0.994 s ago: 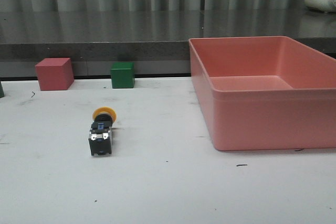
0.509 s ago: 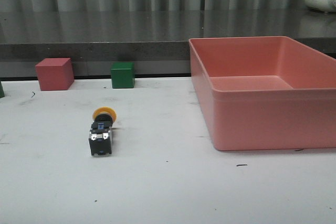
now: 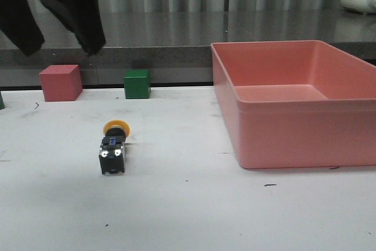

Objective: Place and stand button with both arms
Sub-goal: 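Lower the left gripper over the button and grasp it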

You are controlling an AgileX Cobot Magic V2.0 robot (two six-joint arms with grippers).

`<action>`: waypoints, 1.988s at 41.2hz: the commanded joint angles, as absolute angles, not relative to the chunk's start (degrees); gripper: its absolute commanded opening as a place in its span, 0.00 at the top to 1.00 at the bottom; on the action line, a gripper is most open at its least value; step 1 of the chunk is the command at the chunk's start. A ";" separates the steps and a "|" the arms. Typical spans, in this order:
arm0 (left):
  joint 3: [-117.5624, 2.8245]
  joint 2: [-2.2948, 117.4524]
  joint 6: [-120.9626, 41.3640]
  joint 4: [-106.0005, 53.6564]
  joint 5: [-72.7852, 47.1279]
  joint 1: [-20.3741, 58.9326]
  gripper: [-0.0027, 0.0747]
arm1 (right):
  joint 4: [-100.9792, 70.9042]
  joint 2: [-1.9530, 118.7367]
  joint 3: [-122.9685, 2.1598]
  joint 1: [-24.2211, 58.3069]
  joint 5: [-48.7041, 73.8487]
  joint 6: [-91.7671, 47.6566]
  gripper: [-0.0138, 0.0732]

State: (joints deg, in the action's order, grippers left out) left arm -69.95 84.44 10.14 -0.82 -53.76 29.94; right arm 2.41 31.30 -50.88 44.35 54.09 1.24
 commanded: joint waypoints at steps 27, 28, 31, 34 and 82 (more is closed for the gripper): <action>-88.32 111.37 25.55 2.85 -57.30 30.19 0.23 | 3.03 31.57 -52.08 44.21 50.36 0.65 0.30; -88.32 111.83 25.55 2.85 -56.88 30.19 0.23 | 3.03 31.57 -52.08 44.21 50.36 0.65 0.30; -88.32 112.77 26.50 2.97 -56.19 30.08 0.23 | 3.03 31.57 -52.08 44.21 50.36 0.65 0.30; -88.32 113.54 26.81 2.75 -55.18 29.70 0.23 | 3.03 31.57 -52.08 44.21 50.36 0.65 0.30; -88.32 116.53 26.30 1.45 -54.38 27.68 0.71 | 3.03 31.57 -52.08 44.21 50.36 0.65 0.30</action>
State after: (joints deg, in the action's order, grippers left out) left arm -86.75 120.49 26.86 1.79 -54.17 27.71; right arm 2.41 31.30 -50.88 44.35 54.22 1.22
